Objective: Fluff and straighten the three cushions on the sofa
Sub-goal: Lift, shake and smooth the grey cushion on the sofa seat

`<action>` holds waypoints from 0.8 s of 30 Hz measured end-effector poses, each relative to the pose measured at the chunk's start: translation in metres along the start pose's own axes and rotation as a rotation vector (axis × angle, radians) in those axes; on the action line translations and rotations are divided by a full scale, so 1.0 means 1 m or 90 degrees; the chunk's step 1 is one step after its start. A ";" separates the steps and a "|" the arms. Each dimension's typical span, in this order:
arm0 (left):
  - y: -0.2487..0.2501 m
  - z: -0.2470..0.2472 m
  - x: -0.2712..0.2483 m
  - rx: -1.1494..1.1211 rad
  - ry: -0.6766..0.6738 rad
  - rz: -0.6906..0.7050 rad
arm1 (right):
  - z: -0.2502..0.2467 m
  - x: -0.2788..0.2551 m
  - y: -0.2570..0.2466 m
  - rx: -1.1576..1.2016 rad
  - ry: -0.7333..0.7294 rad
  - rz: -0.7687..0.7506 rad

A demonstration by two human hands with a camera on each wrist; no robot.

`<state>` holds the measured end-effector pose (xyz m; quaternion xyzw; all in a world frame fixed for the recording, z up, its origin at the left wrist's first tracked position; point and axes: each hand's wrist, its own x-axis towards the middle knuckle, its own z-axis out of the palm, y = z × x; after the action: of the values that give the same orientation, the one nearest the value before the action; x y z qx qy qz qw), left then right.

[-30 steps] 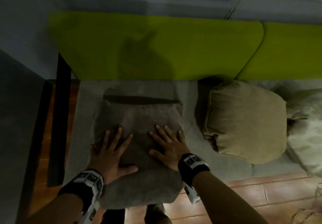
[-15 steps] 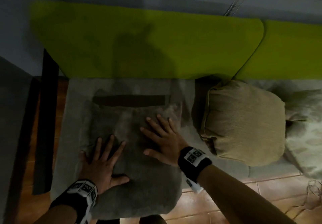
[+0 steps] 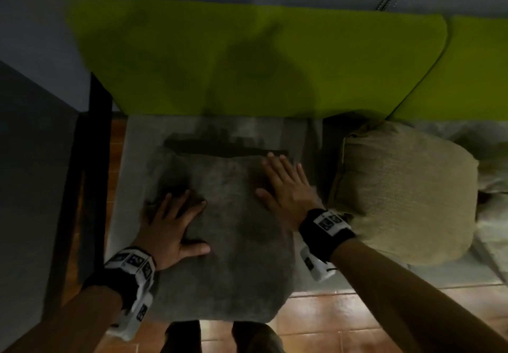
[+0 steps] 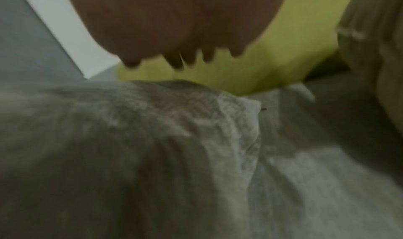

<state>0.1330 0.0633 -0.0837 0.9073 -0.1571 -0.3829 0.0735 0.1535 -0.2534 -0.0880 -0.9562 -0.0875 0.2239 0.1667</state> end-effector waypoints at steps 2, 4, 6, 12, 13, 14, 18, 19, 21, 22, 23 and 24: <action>-0.004 -0.025 -0.010 -0.014 0.095 0.031 | -0.011 -0.012 -0.001 -0.019 0.086 -0.098; -0.010 -0.043 -0.012 -0.002 0.163 0.068 | -0.013 -0.014 0.000 -0.071 0.068 -0.189; -0.015 -0.048 -0.006 0.053 0.148 0.089 | -0.005 -0.008 0.002 -0.094 -0.039 -0.216; -0.024 -0.012 0.032 0.070 0.022 -0.019 | 0.041 0.020 0.019 -0.102 -0.141 -0.167; -0.024 -0.005 0.037 0.068 0.016 -0.028 | 0.048 0.025 0.019 -0.098 -0.146 -0.154; -0.024 0.001 0.043 0.069 0.010 -0.033 | 0.054 0.028 0.019 -0.092 -0.151 -0.139; -0.027 0.000 0.073 0.073 -0.037 -0.054 | 0.066 0.048 0.016 -0.079 -0.184 -0.063; -0.027 -0.007 0.079 0.072 -0.056 -0.055 | 0.062 0.053 0.014 -0.084 -0.201 -0.043; -0.031 -0.025 0.086 0.059 -0.075 -0.040 | 0.047 0.060 0.010 -0.098 -0.221 -0.006; -0.034 -0.036 0.086 0.046 -0.074 -0.024 | 0.035 0.060 0.008 -0.095 -0.213 0.009; -0.039 -0.047 0.085 0.029 -0.065 -0.006 | 0.021 0.057 0.007 -0.076 -0.192 0.022; -0.042 -0.057 0.080 0.016 -0.044 0.010 | 0.007 0.050 0.007 -0.048 -0.162 0.030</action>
<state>0.2357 0.0762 -0.1084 0.8930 -0.1718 -0.4117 0.0597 0.1951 -0.2456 -0.1165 -0.9276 -0.0936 0.3435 0.1133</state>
